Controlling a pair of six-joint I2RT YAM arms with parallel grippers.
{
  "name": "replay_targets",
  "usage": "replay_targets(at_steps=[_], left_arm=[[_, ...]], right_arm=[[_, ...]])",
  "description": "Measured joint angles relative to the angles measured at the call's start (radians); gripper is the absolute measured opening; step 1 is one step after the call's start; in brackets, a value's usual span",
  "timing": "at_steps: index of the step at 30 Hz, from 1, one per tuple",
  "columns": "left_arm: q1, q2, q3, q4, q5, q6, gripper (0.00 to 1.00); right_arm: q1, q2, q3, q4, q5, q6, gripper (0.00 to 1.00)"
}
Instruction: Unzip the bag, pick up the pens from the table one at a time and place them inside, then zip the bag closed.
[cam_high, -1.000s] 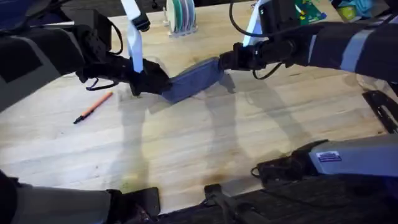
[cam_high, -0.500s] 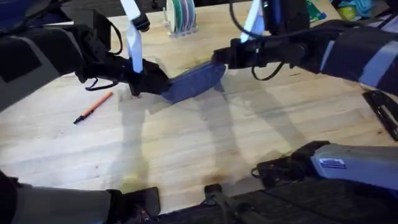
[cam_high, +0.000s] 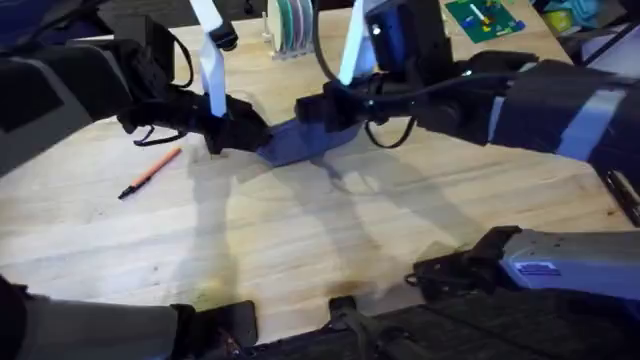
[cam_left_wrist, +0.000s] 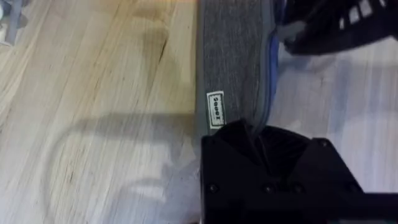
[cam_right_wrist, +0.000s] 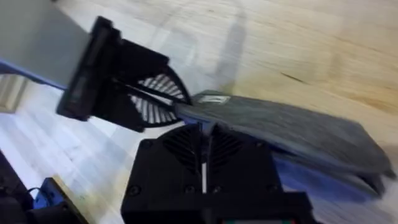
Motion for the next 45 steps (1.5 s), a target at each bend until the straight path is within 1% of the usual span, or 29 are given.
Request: replay_targets(at_steps=[12,18,19,20,21,24,26,27,28,30,34,35,36,40,41,42,45], left_arm=[[0.002,0.0,0.005,-0.005,-0.007,0.0,0.043],[0.003,0.0,0.005,-0.007,-0.012,0.011,0.043],[0.003,0.0,0.005,-0.007,-0.012,0.011,0.043],[0.003,0.0,0.005,-0.008,-0.01,0.012,0.043],[0.003,0.0,0.005,-0.012,-0.01,0.015,0.043],[0.001,0.0,0.005,-0.015,-0.009,0.016,0.043],[-0.001,0.0,0.005,-0.01,-0.007,0.014,0.043],[-0.003,0.0,0.005,-0.007,-0.007,0.013,0.043],[-0.005,0.0,0.005,-0.005,-0.007,0.012,0.043],[-0.006,0.0,0.005,-0.005,-0.007,0.011,0.043],[-0.006,0.0,0.005,-0.003,-0.007,0.011,0.042],[-0.006,0.0,0.005,-0.003,-0.007,0.013,0.076],[-0.006,0.0,0.005,-0.004,-0.004,0.01,0.169],[-0.011,0.0,0.005,-0.01,0.016,0.01,0.813],[-0.012,0.0,0.005,-0.01,0.018,0.008,0.94],[-0.012,0.0,0.005,-0.011,0.02,0.008,0.979],[-0.014,0.0,0.005,-0.01,0.02,0.007,0.992]], right_arm=[[0.146,0.08,-0.002,0.128,0.032,0.068,0.031],[0.16,0.102,-0.001,0.162,0.05,0.083,0.031],[0.16,0.102,-0.001,0.162,0.051,0.087,0.053],[0.159,0.102,-0.001,0.162,0.052,0.089,0.126],[0.158,0.101,0.0,0.162,0.056,0.091,0.23],[0.147,0.081,0.013,0.135,0.054,0.074,0.652],[0.146,0.042,0.022,0.08,0.034,0.047,0.939],[0.147,0.022,0.023,0.054,0.022,0.034,0.978],[0.146,-0.003,0.023,0.02,0.009,0.019,0.992],[0.139,-0.047,0.023,-0.039,-0.008,-0.008,0.996],[0.096,-0.141,0.023,-0.153,-0.008,-0.066,0.997],[0.029,-0.25,0.041,-0.323,0.033,-0.159,0.998],[0.021,-0.25,0.053,-0.35,0.035,-0.171,0.998],[-0.003,-0.246,0.118,-0.431,0.043,-0.226,0.998],[-0.006,-0.245,0.135,-0.447,0.045,-0.241,0.998],[-0.008,-0.245,0.155,-0.465,0.047,-0.258,0.998],[-0.008,-0.245,0.202,-0.499,0.05,-0.308,0.998]])
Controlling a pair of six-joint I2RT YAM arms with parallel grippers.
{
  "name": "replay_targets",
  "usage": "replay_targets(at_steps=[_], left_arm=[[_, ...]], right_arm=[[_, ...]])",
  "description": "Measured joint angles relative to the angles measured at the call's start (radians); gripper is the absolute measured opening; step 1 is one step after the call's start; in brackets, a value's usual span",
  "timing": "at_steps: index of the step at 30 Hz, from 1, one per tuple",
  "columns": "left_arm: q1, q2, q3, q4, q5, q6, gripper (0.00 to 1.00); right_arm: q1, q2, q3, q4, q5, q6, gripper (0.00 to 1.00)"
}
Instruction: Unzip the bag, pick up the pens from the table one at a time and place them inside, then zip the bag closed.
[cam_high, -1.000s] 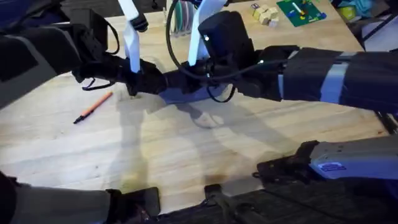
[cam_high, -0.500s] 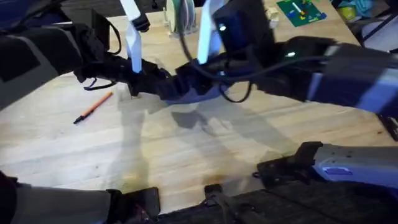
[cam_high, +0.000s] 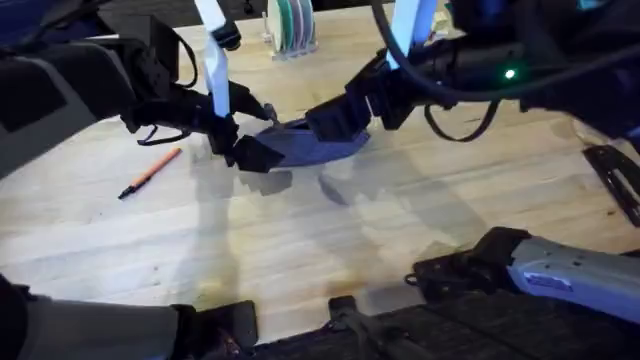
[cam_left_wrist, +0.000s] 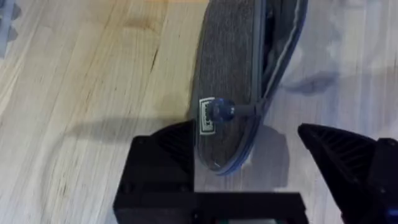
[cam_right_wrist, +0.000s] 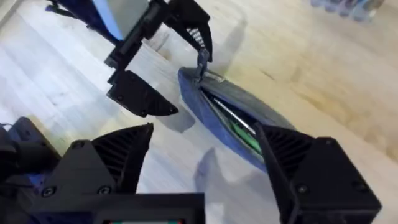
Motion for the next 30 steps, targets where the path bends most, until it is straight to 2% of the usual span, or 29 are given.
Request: replay_targets(at_steps=[9,12,17,18,19,25,30], left_arm=[[0.016,0.0,0.0,-0.024,-0.001,0.0,0.992],[0.054,-0.011,0.0,-0.038,-0.002,0.0,0.992],[0.152,-0.091,0.0,-0.042,-0.002,0.0,0.992],[0.213,-0.153,0.0,-0.042,-0.001,0.003,0.992],[0.253,-0.19,0.002,-0.043,-0.001,0.004,0.992],[0.292,-0.2,0.005,-0.059,-0.002,0.004,0.994],[0.293,-0.2,0.005,-0.061,-0.001,0.004,0.994]], right_arm=[[0.0,0.0,0.021,-0.101,0.0,-0.135,0.997],[0.0,0.0,0.021,-0.143,0.0,-0.189,0.997],[0.0,0.0,0.021,-0.157,0.008,-0.302,0.997],[0.0,0.0,0.021,-0.145,0.062,-0.4,0.998],[0.0,0.008,0.021,-0.126,0.115,-0.527,0.998],[0.0,0.028,0.021,-0.117,0.165,-0.831,0.998],[0.0,0.028,0.021,-0.111,0.173,-0.919,0.998]])
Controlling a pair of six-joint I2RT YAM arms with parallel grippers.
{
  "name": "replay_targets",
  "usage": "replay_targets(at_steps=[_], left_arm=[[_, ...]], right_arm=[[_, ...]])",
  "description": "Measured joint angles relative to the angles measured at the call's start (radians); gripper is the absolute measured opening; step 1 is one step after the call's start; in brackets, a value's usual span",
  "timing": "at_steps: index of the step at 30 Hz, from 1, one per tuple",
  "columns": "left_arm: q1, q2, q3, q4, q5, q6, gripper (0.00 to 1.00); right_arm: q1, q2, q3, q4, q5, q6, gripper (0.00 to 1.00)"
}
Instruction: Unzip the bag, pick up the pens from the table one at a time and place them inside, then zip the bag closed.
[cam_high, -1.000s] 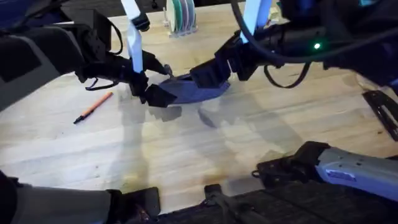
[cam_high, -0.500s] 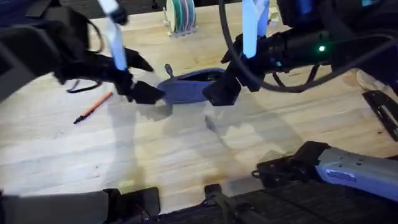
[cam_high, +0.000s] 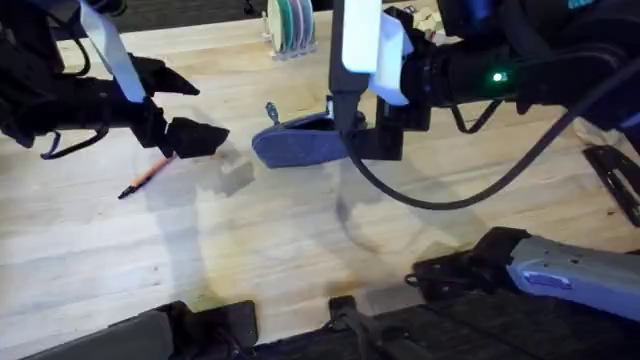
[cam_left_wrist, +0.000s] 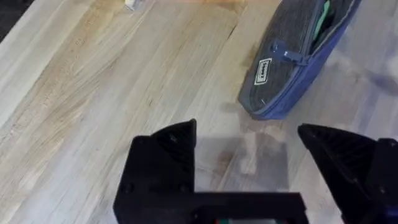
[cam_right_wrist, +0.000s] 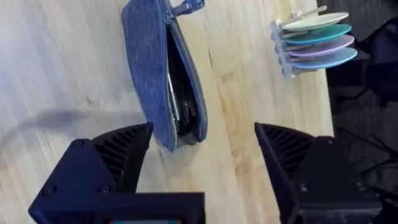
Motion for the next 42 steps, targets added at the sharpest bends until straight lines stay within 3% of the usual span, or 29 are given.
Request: replay_targets(at_steps=[2,8,9,15,27,42], left_arm=[[0.0,0.0,0.0,0.0,0.0,0.0,0.994],[0.0,0.0,0.0,-0.002,0.0,0.0,0.994],[0.0,0.0,0.0,-0.003,0.0,0.0,0.994],[0.0,0.0,0.0,-0.003,-0.001,0.0,0.993],[0.0,0.0,0.0,-0.003,-0.026,0.0,0.993],[0.0,0.0,0.0,-0.003,-0.029,0.0,0.993]], right_arm=[[0.0,0.0,0.0,0.001,0.0,-0.021,0.945],[0.0,0.0,0.0,0.001,-0.001,-0.038,0.105],[0.0,0.0,0.0,0.001,-0.001,-0.039,0.052],[0.0,0.011,0.0,0.002,-0.028,-0.042,0.033],[0.0,0.249,0.002,0.09,-0.046,-0.058,0.034],[0.0,0.368,0.002,0.162,-0.088,-0.062,0.034]])
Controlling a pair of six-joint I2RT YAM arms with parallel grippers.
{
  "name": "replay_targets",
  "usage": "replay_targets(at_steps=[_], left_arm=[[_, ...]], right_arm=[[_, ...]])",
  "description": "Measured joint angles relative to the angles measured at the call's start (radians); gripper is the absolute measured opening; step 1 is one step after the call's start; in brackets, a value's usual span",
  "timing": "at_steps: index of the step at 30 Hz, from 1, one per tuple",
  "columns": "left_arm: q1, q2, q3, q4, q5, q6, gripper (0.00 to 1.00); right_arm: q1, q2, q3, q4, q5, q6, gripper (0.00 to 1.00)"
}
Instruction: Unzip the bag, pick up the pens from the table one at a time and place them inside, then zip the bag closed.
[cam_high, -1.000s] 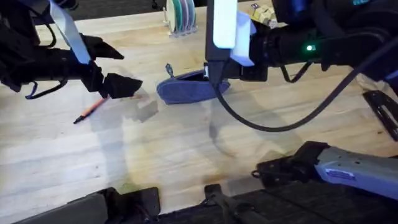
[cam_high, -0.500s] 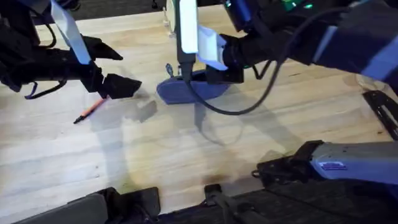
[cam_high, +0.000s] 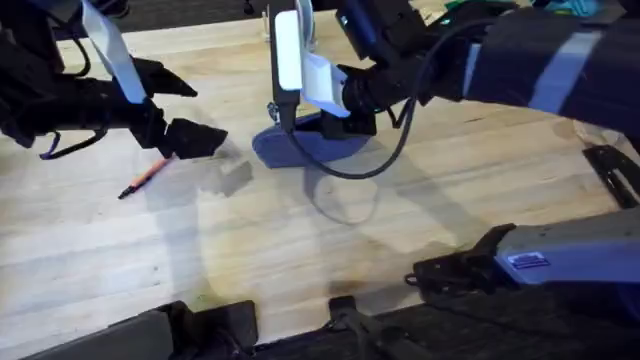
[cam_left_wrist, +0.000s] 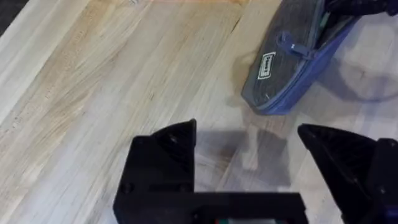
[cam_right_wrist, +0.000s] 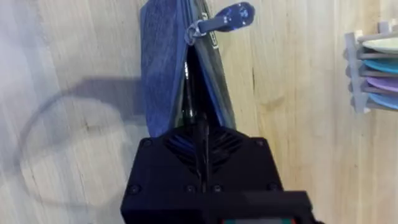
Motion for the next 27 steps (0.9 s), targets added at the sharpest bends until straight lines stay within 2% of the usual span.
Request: replay_targets(at_steps=[10,13,17,18,19,23,24,27], left_arm=[[0.005,-0.006,0.0,-0.005,-0.002,0.039,0.993],[0.026,-0.022,0.0,-0.02,-0.002,0.045,0.993],[0.078,-0.04,0.0,-0.032,-0.002,0.048,0.992],[0.09,-0.04,0.0,-0.035,-0.002,0.049,0.993],[0.103,-0.04,0.0,-0.039,-0.002,0.049,0.993],[0.143,-0.04,0.0,-0.046,-0.003,0.05,0.993],[0.147,-0.04,0.0,-0.047,-0.006,0.051,0.992],[0.149,-0.04,0.0,-0.067,-0.053,0.052,0.993]], right_arm=[[-0.002,0.101,0.0,0.034,-0.025,-0.002,0.037],[-0.005,0.123,0.0,0.042,-0.042,-0.002,0.113],[-0.005,0.128,0.0,0.043,-0.049,-0.002,0.252],[-0.005,0.128,0.0,0.043,-0.051,-0.003,0.29],[-0.005,0.127,0.0,0.043,-0.052,-0.003,0.37],[-0.006,0.128,0.0,0.046,-0.055,-0.004,0.93],[-0.006,0.128,0.0,0.046,-0.055,-0.007,0.977],[-0.006,0.128,0.0,0.046,-0.055,-0.007,0.996]])
